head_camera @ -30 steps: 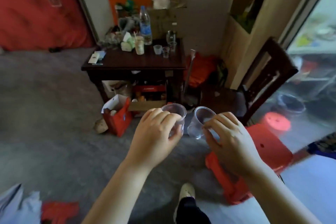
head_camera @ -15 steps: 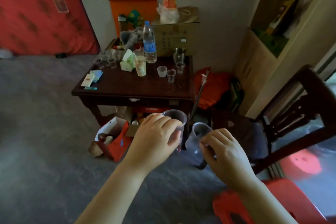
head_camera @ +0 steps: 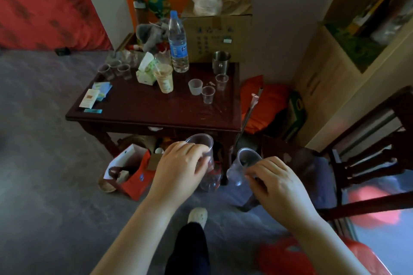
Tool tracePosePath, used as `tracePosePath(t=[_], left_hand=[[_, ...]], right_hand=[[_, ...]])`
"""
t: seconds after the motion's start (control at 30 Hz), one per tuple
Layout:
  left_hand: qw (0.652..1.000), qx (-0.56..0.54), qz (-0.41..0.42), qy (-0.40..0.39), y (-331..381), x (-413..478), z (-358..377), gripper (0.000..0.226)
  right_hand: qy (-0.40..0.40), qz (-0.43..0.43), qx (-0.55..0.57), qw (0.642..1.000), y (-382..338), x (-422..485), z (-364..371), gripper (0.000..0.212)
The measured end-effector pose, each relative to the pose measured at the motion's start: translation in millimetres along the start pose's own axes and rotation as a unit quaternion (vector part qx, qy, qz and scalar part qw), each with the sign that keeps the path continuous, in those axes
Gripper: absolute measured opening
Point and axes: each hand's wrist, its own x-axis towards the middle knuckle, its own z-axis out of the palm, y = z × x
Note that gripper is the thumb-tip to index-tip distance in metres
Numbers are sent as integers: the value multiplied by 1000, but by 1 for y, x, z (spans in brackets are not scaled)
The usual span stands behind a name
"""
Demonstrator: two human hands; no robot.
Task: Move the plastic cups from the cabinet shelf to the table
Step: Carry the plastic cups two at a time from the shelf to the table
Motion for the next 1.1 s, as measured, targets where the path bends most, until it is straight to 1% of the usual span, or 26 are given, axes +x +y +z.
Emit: tracePosePath(t=[0.1, 0.23, 0.37, 0.47, 0.53, 0.6, 0.77, 0.87, 0.93, 1.0, 1.03, 1.1], left_hand=[[1000, -6, 3, -13, -18, 33, 21, 15], [1000, -23, 8, -15, -53, 90, 50, 18], [999, -47, 7, -13, -97, 154, 65, 19], [998, -56, 10, -12, -129, 200, 74, 17], [998, -46, 20, -26, -150, 230, 86, 18], [998, -32, 29, -53, -169, 258, 100, 25], [995, -42, 46, -78, -200, 317, 129, 21], [992, -55, 50, -99, -213, 345, 148, 20], [992, -56, 43, -101, -220, 358, 162, 19], [992, -63, 25, -109, -226, 368, 174, 20], [991, -68, 19, -117, -228, 372, 179, 20], [989, -69, 21, -132, -235, 378, 191, 20]], right_hand=[[-3, 12, -16, 1000, 18, 24, 10, 13], [-15, 36, -35, 999, 48, 70, 23, 19], [-43, 45, -57, 996, 73, 138, 39, 19], [-41, 46, -54, 997, 88, 193, 55, 16], [-37, 48, -48, 997, 97, 225, 68, 17], [-33, 58, -42, 997, 106, 250, 81, 18], [-68, 92, -59, 992, 133, 290, 113, 25], [-88, 94, -75, 989, 151, 307, 129, 25], [-99, 89, -92, 987, 164, 317, 139, 21], [-104, 79, -110, 985, 178, 326, 148, 12], [-106, 78, -110, 985, 184, 329, 152, 14], [-112, 81, -96, 986, 197, 334, 161, 25]])
